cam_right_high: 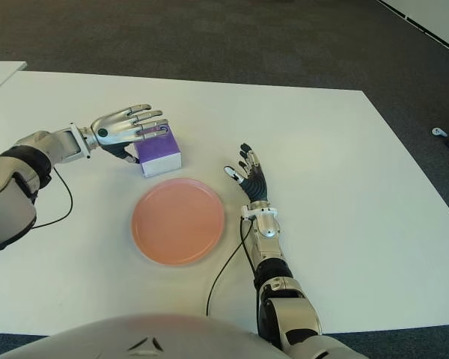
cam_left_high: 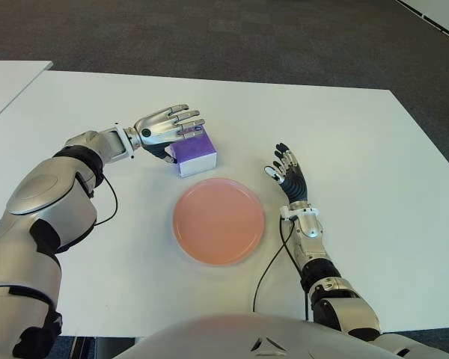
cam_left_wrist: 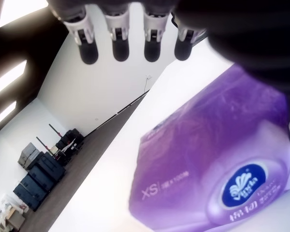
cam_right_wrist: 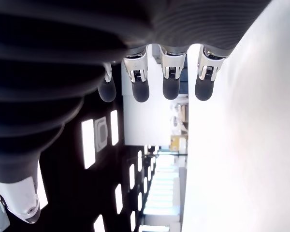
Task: Put the tissue paper into the plate.
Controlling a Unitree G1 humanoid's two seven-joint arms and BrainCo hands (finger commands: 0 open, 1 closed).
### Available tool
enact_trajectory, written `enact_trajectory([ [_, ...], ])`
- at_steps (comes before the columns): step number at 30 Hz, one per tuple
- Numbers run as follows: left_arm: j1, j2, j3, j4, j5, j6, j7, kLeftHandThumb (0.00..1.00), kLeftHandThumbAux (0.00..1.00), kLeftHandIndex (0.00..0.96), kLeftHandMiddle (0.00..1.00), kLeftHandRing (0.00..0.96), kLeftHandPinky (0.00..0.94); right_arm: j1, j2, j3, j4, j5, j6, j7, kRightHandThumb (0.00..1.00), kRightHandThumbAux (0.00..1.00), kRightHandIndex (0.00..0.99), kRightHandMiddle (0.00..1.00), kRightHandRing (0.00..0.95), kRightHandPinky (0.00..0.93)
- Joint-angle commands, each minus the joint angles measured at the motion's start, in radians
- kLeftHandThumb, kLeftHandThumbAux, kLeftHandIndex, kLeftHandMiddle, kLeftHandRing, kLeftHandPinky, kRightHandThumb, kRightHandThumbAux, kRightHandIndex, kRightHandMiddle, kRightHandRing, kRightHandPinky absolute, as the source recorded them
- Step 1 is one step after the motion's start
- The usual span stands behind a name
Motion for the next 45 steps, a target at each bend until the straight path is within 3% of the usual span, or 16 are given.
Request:
enact_trajectory([
  [1,0.065,-0.036,-0.002,0.0,-0.009,0.0,0.007,0.057,0.388,0.0,0.0,0.0,0.0,0.192,0.008,0.019,0.138,-0.048,-0.031,-0.011,0.0,0.606,0.0,0.0,0.0,0.0],
  [7,0.075,-0.038,-0.01,0.013,-0.002,-0.004,-0.013,0.06,0.391,0.0,0.0,0.0,0.0,0.198,0.008,0.025,0.127,-0.048,-0.025,-0.011,0.0,0.603,0.0,0.0,0.0,0.0],
  [21,0.157,-0.06,-0.007,0.087,-0.022,0.091,-0.178,0.112,0.381,0.0,0.0,0.0,0.0,0.209,0.006,0.022,0.101,-0.039,0.005,-0.015,0.0,0.596,0.0,0.0,0.0,0.0],
  [45,0.199,-0.064,-0.029,0.11,-0.059,0.153,-0.343,0.118,0.334,0.0,0.0,0.0,0.0,0.217,0.004,0.001,0.115,-0.024,-0.005,-0.016,0.0,0.562,0.0,0.0,0.0,0.0],
])
